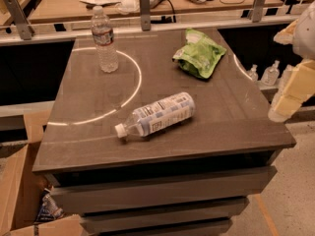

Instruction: Move green rice chip bag near blue plastic bottle

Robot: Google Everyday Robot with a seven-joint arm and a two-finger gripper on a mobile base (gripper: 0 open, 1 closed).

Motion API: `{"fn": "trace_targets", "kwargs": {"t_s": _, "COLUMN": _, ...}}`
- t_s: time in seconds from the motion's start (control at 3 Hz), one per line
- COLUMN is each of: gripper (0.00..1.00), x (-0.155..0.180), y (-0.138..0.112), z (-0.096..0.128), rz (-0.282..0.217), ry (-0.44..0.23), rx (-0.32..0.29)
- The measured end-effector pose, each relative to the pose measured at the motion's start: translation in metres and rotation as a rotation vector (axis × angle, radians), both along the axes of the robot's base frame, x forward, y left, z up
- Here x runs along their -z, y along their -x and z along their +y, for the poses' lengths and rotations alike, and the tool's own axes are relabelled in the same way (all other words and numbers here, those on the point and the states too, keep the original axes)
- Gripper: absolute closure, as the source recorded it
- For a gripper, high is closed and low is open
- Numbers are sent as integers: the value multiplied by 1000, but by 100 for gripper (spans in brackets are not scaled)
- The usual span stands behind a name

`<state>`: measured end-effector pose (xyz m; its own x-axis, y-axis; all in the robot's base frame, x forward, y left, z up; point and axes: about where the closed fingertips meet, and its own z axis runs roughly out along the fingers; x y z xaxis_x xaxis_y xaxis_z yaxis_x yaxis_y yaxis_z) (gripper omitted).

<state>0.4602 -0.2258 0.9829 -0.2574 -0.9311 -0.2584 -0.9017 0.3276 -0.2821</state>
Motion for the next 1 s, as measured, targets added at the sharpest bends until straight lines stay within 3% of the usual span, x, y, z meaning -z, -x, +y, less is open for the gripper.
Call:
{"fn": "trace_targets", "kwargs": {"t_s": 0.33, "gripper": 0, "x": 1, "y": -58, "z": -31, "rz": -79, "ry": -153, "rx": 98}}
{"fn": "trace_targets", "kwargs": {"t_s": 0.67, "gripper": 0, "x": 15, "y": -101, "z": -44, "rz": -109, "ry": -286, "rx": 131}}
{"fn": "trace_targets", "kwargs": {"t_s": 1.0, "gripper": 0, "x": 39, "y": -125, "z": -47, "rz": -113, "ry": -350, "rx": 165}}
